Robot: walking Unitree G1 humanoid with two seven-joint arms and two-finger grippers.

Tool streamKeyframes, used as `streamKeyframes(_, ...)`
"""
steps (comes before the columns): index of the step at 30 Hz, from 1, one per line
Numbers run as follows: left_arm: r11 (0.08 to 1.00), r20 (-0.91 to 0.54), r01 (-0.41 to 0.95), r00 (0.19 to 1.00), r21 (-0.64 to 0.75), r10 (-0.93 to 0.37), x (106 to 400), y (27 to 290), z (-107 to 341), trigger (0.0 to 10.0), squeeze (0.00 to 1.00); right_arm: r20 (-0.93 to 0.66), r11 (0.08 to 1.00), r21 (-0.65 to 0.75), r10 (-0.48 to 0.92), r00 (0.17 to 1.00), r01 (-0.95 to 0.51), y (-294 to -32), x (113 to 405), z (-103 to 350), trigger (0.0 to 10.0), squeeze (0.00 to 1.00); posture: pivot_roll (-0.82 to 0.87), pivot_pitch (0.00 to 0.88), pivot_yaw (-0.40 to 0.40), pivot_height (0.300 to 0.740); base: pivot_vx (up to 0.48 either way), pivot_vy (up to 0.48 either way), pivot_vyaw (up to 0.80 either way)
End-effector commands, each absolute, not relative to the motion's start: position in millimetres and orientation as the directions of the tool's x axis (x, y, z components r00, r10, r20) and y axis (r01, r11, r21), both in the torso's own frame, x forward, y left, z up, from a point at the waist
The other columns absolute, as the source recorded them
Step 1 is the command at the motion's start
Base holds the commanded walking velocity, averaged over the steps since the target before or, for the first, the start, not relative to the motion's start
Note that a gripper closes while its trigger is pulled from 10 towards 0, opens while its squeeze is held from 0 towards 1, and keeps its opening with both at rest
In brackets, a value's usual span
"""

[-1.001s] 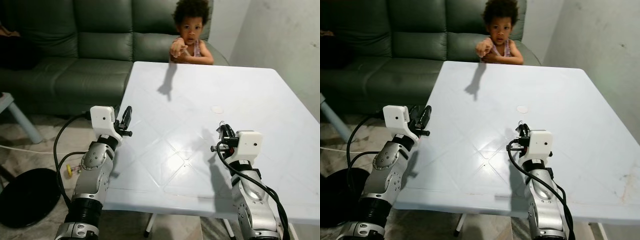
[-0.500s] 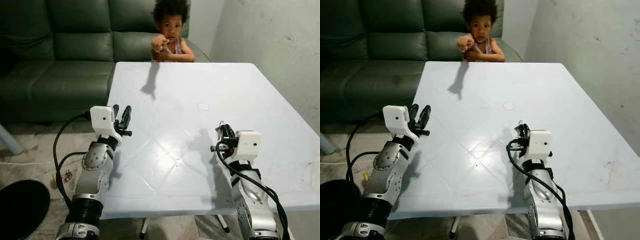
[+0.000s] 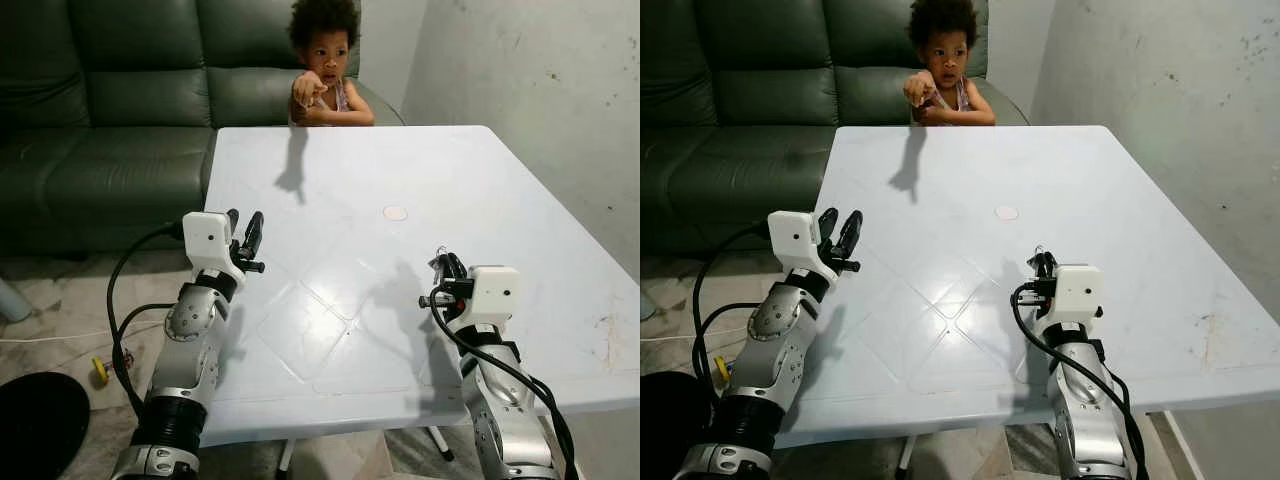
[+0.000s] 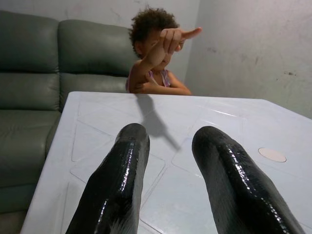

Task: Hang keys on a hook

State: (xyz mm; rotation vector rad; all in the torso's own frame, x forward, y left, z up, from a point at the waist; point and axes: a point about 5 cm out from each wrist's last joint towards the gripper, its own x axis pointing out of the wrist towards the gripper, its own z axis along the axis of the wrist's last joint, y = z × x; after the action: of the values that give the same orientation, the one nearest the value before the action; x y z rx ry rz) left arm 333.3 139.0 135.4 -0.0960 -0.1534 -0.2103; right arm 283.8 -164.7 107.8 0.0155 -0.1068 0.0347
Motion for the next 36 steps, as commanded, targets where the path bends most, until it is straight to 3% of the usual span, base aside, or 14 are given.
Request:
streamKeyframes(1,0.973,0.146,0.218,0.968,-0.074,-0.206,333.4,138.2,132.4,10.0,0.0,0.119,0.999,0.004,0.031,0.992,-0.032,-164.6,282.7,110.2,10.0,0.0,0.04,0.0,-0.017,0.74,0.0,-0.469,-0.74)
streamKeyframes(9,0.963,0.137,0.23,0.968,-0.14,-0.211,333.9,133.9,131.1,10.0,0.0,0.115,0.999,0.003,0.031,0.993,-0.032,-164.8,281.1,109.2,10.0,0.0,0.04,0.0,-0.017,0.74,0.0,-0.117,-0.74)
streamKeyframes(36,0.978,0.099,0.179,0.981,-0.111,-0.168,331.9,137.9,127.2,10.0,0.0,0.107,1.0,0.002,0.024,0.994,-0.024,-165.9,281.6,110.2,10.0,0.0,0.06,0.0,-0.039,0.74,0.0,0.0,-0.73)
